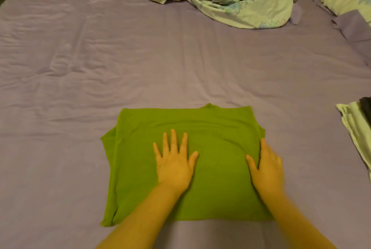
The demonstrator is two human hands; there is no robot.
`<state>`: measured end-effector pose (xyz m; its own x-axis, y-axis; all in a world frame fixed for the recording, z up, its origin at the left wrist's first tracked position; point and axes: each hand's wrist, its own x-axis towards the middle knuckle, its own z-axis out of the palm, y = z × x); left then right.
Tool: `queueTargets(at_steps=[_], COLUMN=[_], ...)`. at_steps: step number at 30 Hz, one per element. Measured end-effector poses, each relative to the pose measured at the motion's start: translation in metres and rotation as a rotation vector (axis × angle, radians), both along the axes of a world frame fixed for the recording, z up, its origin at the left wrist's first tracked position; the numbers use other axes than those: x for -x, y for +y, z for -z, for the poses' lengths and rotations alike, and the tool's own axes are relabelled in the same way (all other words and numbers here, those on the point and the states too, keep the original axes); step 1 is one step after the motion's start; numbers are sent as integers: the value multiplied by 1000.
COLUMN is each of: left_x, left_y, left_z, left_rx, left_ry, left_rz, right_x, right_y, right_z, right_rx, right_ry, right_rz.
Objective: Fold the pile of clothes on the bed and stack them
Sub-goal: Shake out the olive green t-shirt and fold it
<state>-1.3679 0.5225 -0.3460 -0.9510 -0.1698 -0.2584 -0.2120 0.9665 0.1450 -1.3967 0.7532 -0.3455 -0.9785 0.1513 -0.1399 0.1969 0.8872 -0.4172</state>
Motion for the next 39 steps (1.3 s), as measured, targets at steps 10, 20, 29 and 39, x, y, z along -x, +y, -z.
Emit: queueTargets(at_steps=[10, 20, 29, 39], left_x=[19, 25, -35, -64], left_y=[77, -30, -143, -143], left_z=[-46, -94, -53, -45], left_rx=[-1032, -2131, -1967, -1678], left_ry=[-147, -58, 70, -148], left_rz=[-92, -931, -1079, -953], right_x=[16, 9, -40, -66], right_y=[-10, -175, -269, -247], right_z=[-41, -88, -49, -66], right_rx=[879, 689, 504, 364], right_ry=[-201, -120, -414, -546], right_rz=[93, -469, -642, -599])
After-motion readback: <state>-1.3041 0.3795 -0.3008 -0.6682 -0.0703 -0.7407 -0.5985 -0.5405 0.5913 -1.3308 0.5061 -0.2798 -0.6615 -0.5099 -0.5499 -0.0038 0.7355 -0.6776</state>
